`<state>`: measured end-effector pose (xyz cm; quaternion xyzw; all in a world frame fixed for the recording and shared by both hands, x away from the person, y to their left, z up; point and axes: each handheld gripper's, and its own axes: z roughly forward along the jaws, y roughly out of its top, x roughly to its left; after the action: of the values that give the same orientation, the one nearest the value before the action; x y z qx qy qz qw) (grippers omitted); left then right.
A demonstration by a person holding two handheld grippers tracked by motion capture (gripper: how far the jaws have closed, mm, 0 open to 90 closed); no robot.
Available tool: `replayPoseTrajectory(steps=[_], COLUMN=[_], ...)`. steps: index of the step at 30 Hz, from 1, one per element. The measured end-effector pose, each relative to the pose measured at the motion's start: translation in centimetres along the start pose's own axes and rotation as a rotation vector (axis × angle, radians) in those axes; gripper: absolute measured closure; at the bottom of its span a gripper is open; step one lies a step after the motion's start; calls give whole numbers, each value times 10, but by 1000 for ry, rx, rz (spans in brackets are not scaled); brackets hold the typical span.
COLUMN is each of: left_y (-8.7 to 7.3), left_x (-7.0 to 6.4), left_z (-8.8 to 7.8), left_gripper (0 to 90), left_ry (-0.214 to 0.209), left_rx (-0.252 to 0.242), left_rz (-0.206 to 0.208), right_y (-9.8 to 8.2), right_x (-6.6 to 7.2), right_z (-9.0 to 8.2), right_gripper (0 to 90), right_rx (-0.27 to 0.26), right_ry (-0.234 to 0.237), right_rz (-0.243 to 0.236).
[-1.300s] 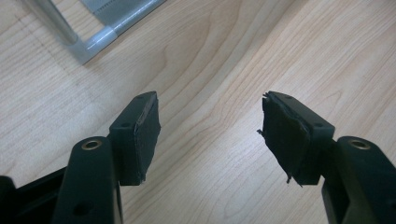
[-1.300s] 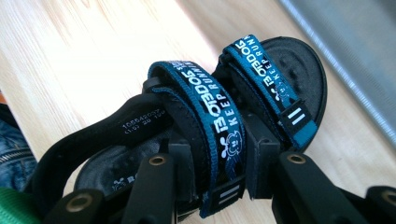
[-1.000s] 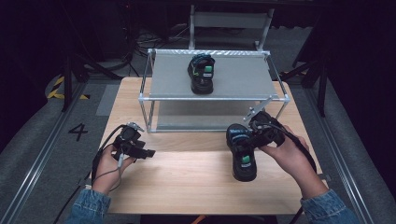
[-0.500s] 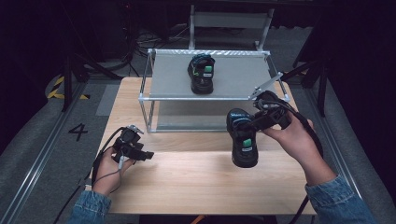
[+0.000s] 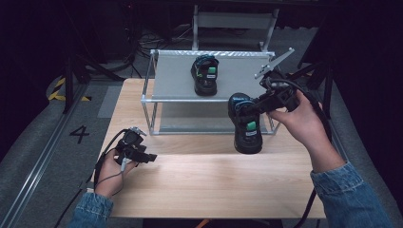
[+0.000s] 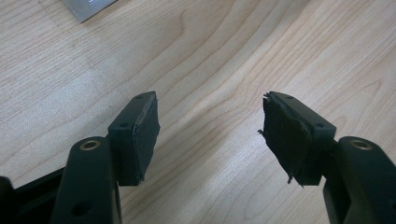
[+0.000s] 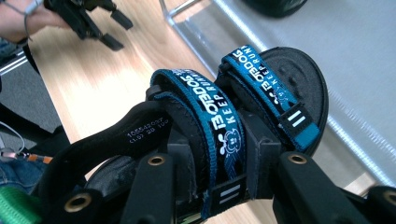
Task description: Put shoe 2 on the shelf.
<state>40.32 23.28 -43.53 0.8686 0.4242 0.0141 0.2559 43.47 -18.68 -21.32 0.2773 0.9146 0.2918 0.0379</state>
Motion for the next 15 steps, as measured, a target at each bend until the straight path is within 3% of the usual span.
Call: replayPoseTrajectory(steps=[7, 15], left_y=[1, 3], left_x=[-1, -1], left_z=[3, 5], left_gripper=[364, 364], left_ry=[-2, -7], left_rx=[8, 11], left_rz=[4, 11], right_y=[18, 46], right_x=[-12, -35], right_z=[-4, 1], right_gripper=[683, 682], right_rx=[-26, -31], right_ry=[2, -15], right_rz=[19, 50])
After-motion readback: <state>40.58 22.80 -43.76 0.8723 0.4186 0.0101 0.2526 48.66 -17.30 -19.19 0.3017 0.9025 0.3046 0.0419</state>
